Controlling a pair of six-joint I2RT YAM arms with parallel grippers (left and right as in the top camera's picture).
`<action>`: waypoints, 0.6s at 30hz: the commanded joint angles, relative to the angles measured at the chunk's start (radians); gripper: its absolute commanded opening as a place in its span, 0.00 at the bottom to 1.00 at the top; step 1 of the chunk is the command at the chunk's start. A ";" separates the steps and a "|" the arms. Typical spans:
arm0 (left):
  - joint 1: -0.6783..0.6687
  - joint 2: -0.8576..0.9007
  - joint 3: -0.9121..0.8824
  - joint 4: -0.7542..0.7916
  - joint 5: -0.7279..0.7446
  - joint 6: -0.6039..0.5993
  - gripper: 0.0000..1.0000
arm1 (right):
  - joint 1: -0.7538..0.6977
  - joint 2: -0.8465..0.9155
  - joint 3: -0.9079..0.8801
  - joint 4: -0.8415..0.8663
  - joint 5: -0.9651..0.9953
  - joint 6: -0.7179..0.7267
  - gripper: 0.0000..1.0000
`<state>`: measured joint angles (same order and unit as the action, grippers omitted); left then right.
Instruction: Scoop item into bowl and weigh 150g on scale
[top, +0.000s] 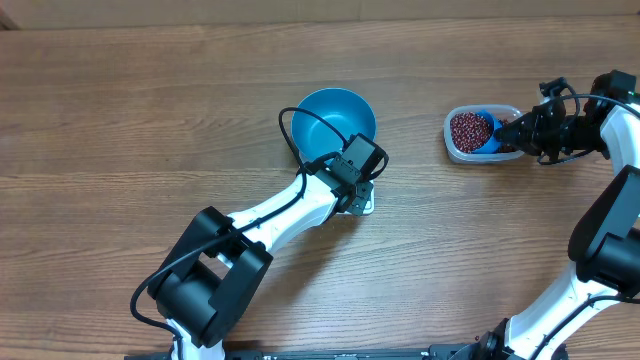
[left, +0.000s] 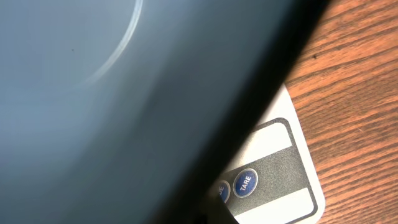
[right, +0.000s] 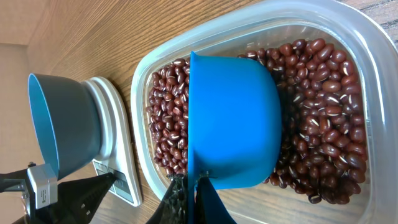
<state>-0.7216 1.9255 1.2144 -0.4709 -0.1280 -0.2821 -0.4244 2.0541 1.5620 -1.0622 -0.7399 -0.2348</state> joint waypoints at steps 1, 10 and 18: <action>-0.006 0.038 -0.002 -0.016 0.005 -0.006 0.04 | 0.031 0.036 -0.036 0.020 0.115 0.003 0.04; -0.006 0.038 -0.002 -0.046 -0.035 -0.010 0.04 | 0.031 0.036 -0.036 0.022 0.115 0.003 0.04; -0.006 0.042 -0.002 -0.055 -0.028 -0.010 0.04 | 0.031 0.036 -0.036 0.028 0.115 0.003 0.04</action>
<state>-0.7269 1.9255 1.2182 -0.5072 -0.1471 -0.2825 -0.4244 2.0541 1.5620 -1.0576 -0.7361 -0.2352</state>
